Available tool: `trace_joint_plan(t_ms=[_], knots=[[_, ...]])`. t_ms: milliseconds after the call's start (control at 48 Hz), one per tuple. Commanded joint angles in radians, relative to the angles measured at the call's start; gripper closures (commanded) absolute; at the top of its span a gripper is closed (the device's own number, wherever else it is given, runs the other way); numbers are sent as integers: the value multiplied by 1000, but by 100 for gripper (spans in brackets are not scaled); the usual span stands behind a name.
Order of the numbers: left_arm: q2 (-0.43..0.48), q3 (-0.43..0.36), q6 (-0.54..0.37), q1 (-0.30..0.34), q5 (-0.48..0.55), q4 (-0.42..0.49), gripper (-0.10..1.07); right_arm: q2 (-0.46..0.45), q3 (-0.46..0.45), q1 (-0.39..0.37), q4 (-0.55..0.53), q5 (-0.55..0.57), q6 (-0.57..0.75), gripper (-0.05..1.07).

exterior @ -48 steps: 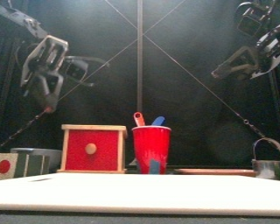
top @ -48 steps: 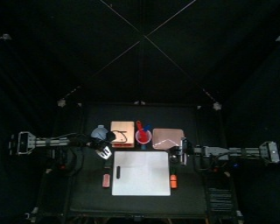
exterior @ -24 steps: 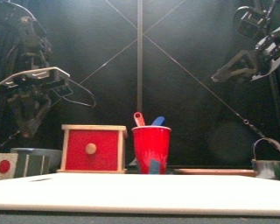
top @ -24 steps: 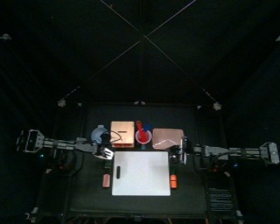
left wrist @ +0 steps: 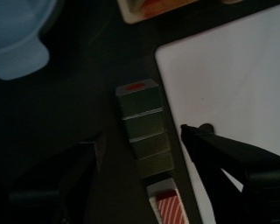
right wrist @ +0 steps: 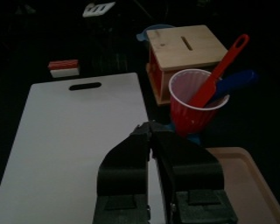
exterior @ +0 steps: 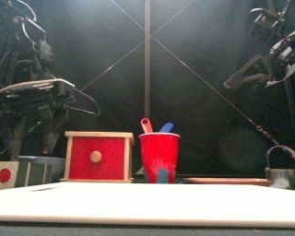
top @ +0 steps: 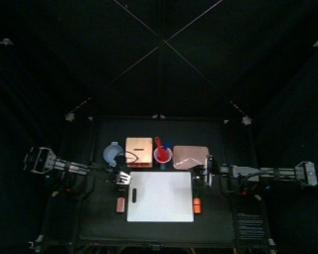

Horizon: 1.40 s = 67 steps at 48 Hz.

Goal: Put sushi roll onto cutting board

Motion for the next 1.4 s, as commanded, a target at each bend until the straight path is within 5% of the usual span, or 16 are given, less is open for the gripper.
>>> trace_joint_plan(t_ms=[0, 354, 688, 979, 1167, 1375], knots=[[32, -15, -6, -3, -9, 3, -1, 3, -11, -2, 5, -5, 2, 101], [112, -31, -66, -23, -9, 23, 1, 3, -12, -2, 6, -5, 9, 101], [101, -14, -94, -41, -9, 28, 30, 3, -12, -3, 6, -5, 15, 101], [-51, -15, -87, -46, 66, 51, 32, 2, -14, -2, 6, 21, 17, 101], [-132, -66, -86, -51, 92, 106, 32, -2, -18, -2, 5, 32, 17, 101], [-69, -204, -84, -67, 81, 114, 32, -8, -34, -2, 2, 35, 15, 101]])
